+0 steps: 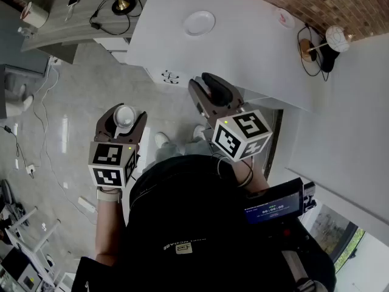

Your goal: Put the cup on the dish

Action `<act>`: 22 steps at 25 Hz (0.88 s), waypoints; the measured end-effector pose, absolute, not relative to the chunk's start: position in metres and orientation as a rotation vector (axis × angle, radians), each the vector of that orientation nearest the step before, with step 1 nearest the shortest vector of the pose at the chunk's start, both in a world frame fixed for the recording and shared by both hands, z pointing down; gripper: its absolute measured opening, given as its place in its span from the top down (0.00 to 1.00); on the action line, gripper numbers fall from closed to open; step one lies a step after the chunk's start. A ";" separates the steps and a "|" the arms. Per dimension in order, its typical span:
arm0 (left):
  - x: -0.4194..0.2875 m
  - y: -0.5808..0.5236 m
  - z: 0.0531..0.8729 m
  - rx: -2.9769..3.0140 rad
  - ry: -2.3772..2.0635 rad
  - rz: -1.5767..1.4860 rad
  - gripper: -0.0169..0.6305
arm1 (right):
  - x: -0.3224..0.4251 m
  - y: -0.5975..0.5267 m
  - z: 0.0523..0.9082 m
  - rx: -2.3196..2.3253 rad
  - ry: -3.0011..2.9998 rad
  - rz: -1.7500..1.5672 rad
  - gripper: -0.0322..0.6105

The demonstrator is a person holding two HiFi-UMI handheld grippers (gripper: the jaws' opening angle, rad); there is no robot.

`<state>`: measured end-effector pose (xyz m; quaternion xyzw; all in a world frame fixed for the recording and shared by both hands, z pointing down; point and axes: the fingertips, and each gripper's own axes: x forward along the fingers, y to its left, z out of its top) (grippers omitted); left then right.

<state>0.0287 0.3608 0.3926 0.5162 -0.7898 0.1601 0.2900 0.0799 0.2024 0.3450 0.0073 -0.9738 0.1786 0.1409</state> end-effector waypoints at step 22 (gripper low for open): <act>0.005 0.373 0.400 1.492 -2.049 0.429 0.57 | 0.055 0.210 0.350 0.181 -2.817 0.589 0.72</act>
